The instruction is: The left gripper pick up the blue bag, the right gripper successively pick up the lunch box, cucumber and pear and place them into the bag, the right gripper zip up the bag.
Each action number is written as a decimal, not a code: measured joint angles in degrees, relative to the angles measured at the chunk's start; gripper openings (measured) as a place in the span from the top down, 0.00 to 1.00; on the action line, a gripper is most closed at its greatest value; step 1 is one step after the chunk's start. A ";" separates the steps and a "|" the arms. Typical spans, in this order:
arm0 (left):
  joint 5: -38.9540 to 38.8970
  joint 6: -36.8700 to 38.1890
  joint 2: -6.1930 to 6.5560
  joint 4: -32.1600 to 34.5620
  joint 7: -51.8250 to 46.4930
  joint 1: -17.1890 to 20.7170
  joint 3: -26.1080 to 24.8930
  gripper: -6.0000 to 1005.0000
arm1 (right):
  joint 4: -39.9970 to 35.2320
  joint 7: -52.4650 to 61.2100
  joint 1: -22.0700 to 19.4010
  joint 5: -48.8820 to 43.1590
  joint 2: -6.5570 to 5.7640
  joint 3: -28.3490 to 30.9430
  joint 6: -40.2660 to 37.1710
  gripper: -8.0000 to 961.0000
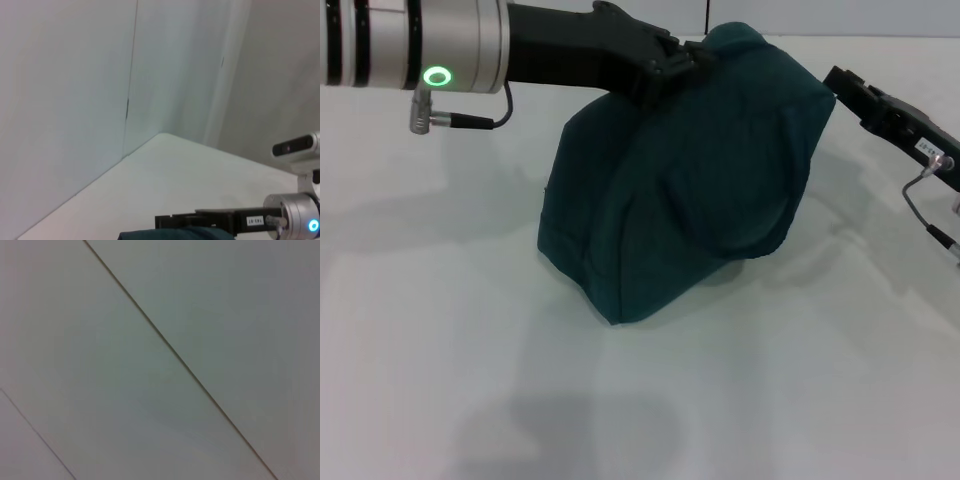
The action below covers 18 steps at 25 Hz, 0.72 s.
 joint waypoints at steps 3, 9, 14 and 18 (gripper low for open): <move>-1.95 -0.01 0.03 -0.46 0.77 0.47 -0.49 0.95 | 0.15 -0.42 -0.42 0.03 -0.25 0.07 -1.43 0.82; -4.53 -0.07 0.01 -0.77 4.17 1.30 -1.23 0.77 | -0.03 -5.51 -2.57 -0.26 -0.66 2.78 -6.99 0.72; -9.26 -0.10 -0.02 -1.46 6.65 3.27 -4.01 0.66 | -0.22 -11.35 -3.12 -2.06 -2.91 2.92 -14.05 0.49; -19.60 5.19 0.12 -4.10 15.51 9.35 -8.67 0.58 | -0.37 -14.26 -3.40 -7.87 -6.51 2.97 -24.34 0.30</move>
